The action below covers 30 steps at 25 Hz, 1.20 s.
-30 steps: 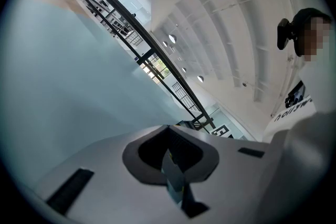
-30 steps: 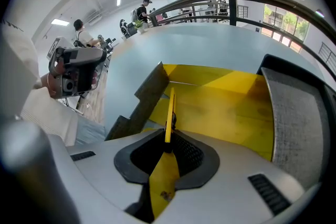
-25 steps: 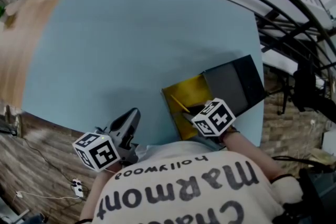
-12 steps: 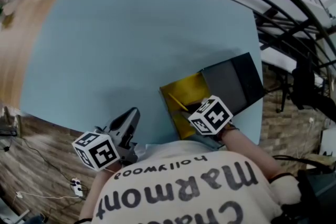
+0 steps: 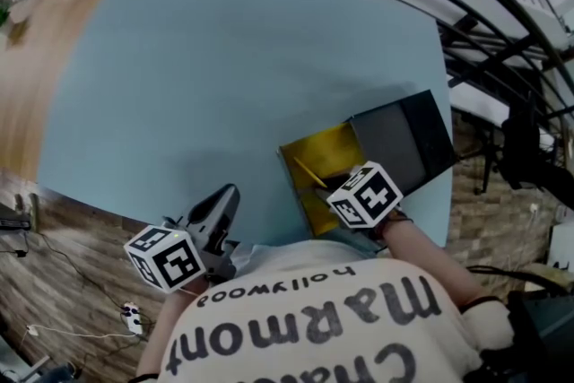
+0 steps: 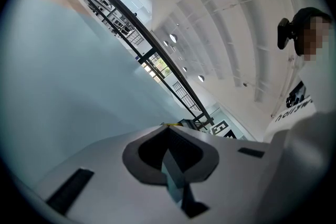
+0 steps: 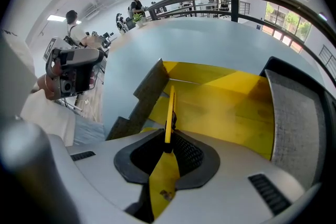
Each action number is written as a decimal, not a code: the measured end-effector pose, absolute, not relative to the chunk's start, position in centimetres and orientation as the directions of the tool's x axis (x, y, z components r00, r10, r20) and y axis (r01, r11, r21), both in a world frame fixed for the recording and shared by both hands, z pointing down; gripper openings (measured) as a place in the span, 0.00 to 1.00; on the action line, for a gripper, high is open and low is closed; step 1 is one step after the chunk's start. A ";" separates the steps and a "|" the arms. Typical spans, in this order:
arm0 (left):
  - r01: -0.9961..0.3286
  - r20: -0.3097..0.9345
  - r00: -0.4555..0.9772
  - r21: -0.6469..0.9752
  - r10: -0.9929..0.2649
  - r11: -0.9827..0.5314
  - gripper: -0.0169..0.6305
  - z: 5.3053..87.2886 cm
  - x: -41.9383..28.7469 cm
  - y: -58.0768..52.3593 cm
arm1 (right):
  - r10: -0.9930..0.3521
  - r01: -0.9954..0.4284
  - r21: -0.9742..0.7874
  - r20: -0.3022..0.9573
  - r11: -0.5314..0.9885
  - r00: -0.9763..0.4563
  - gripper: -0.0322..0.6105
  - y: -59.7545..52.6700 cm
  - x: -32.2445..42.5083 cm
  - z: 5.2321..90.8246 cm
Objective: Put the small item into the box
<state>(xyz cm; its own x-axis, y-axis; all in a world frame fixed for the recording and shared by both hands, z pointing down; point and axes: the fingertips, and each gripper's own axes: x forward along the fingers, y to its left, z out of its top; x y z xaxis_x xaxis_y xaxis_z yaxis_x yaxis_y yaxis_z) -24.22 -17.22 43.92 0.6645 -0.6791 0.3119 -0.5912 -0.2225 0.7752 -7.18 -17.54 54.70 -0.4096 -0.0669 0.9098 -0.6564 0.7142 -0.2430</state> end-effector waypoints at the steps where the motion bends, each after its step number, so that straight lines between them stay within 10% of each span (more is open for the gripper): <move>1: -0.591 0.313 0.664 0.776 -0.680 -0.220 0.03 44.0 -24.3 -17.2 | -0.067 -0.660 -0.243 0.911 0.711 -0.408 0.16 -17.6 -7.1 54.7; 30: -0.625 0.321 0.623 0.752 -0.714 -0.207 0.03 43.2 -23.4 -13.5 | -0.249 -0.679 -0.205 0.825 0.705 -0.508 0.18 -17.9 -6.3 51.7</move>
